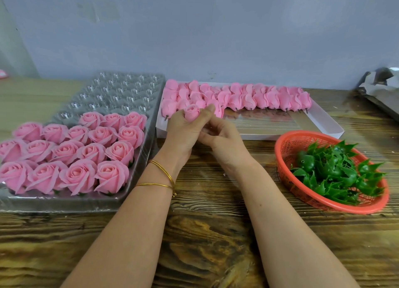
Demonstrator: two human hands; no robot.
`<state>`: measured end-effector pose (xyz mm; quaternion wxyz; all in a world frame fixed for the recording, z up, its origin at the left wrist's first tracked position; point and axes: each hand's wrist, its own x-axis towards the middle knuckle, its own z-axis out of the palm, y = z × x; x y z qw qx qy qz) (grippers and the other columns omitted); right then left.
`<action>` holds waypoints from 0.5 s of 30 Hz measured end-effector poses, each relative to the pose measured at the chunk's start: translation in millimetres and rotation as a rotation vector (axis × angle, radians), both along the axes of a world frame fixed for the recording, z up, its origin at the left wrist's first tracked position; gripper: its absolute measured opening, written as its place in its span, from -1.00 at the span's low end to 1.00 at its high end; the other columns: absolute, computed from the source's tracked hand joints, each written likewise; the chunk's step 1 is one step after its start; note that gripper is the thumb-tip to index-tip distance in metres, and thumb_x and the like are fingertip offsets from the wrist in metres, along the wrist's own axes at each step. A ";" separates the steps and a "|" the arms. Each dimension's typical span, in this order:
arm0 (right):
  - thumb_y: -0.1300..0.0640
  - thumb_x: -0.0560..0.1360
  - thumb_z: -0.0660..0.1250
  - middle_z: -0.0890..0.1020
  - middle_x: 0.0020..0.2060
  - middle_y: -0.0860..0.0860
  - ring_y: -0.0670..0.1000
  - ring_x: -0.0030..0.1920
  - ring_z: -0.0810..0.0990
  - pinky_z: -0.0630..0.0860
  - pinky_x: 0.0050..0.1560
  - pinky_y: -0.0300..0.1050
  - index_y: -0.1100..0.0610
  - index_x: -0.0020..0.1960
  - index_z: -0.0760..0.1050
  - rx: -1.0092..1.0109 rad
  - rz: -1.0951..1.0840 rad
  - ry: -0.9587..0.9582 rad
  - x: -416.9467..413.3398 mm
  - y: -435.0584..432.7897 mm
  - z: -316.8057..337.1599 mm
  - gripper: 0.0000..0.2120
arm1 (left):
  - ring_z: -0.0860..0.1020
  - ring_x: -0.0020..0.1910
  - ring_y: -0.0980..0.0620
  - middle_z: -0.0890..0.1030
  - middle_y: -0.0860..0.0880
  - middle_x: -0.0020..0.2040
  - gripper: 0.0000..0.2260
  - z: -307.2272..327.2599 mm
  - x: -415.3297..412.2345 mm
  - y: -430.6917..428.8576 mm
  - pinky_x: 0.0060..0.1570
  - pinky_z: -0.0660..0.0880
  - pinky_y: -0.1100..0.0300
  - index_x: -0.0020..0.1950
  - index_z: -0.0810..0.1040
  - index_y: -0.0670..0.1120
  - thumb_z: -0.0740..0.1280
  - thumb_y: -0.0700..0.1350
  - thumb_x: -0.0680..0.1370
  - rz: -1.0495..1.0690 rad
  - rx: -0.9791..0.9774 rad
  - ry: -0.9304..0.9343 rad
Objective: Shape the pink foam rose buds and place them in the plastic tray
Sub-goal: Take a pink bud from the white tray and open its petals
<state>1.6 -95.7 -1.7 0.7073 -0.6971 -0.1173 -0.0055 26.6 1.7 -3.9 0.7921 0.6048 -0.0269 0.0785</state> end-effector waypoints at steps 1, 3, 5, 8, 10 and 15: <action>0.49 0.50 0.28 0.61 0.13 0.34 0.21 0.18 0.60 0.50 0.27 0.00 0.40 0.22 0.50 -0.002 0.003 0.001 -0.5 0.4 0.3 -0.71 | 0.66 -0.19 -0.04 0.66 -0.07 -0.28 -0.87 -0.1 0.3 0.2 -0.11 0.61 0.01 -0.29 0.65 -0.07 0.51 -0.05 0.40 0.004 0.009 -0.002; 0.49 0.49 0.28 0.63 0.12 0.30 0.21 0.19 0.60 0.51 0.28 0.01 0.37 0.21 0.52 -0.006 -0.001 0.001 -0.8 0.9 0.5 -0.69 | 0.66 -0.19 -0.03 0.67 -0.05 -0.28 -0.87 0.0 0.2 -0.4 -0.14 0.60 0.04 -0.31 0.66 -0.05 0.51 -0.04 0.39 0.022 0.030 -0.004; 0.50 0.45 0.28 0.65 0.06 0.29 0.23 0.16 0.61 0.49 0.30 0.14 0.35 0.17 0.56 0.000 -0.016 0.016 -0.5 1.3 1.6 -0.69 | 0.66 -0.17 -0.09 0.67 -0.09 -0.26 -0.86 0.1 -1.0 -1.0 -0.10 0.61 -0.04 -0.31 0.66 -0.05 0.50 0.00 0.36 0.059 0.062 -0.008; 0.35 0.33 0.28 0.68 -0.14 0.18 0.16 -0.01 0.64 0.49 0.25 0.27 0.21 -0.04 0.64 0.035 -0.089 0.069 0.7 0.6 4.0 -0.74 | 0.65 -0.10 -0.23 0.68 -0.21 -0.19 -0.79 1.2 -4.3 -1.9 -0.03 0.60 -0.18 -0.24 0.66 -0.09 0.46 0.05 0.39 0.086 0.153 -0.057; 0.23 0.27 0.26 0.63 -0.22 0.15 0.15 -0.09 0.60 0.51 0.16 0.29 0.15 -0.20 0.61 0.087 -0.145 0.110 1.8 -0.5 6.0 -0.82 | 0.64 -0.10 -0.21 0.67 -0.22 -0.16 -0.72 2.2 -5.8 -2.3 -0.05 0.59 -0.17 -0.14 0.65 -0.17 0.43 0.06 0.42 0.124 0.239 -0.100; 0.05 0.35 0.38 0.53 -0.31 -0.01 -0.02 -0.20 0.49 0.49 -0.04 0.05 0.07 -0.27 0.50 0.163 -0.267 0.081 1.2 -1.8 11.2 -0.89 | 0.45 -0.34 -0.12 0.52 -0.20 -0.34 -0.72 1.2 -3.8 -0.9 -0.26 0.47 -0.01 -0.24 0.49 -0.27 0.42 -0.09 0.51 0.185 0.425 -0.206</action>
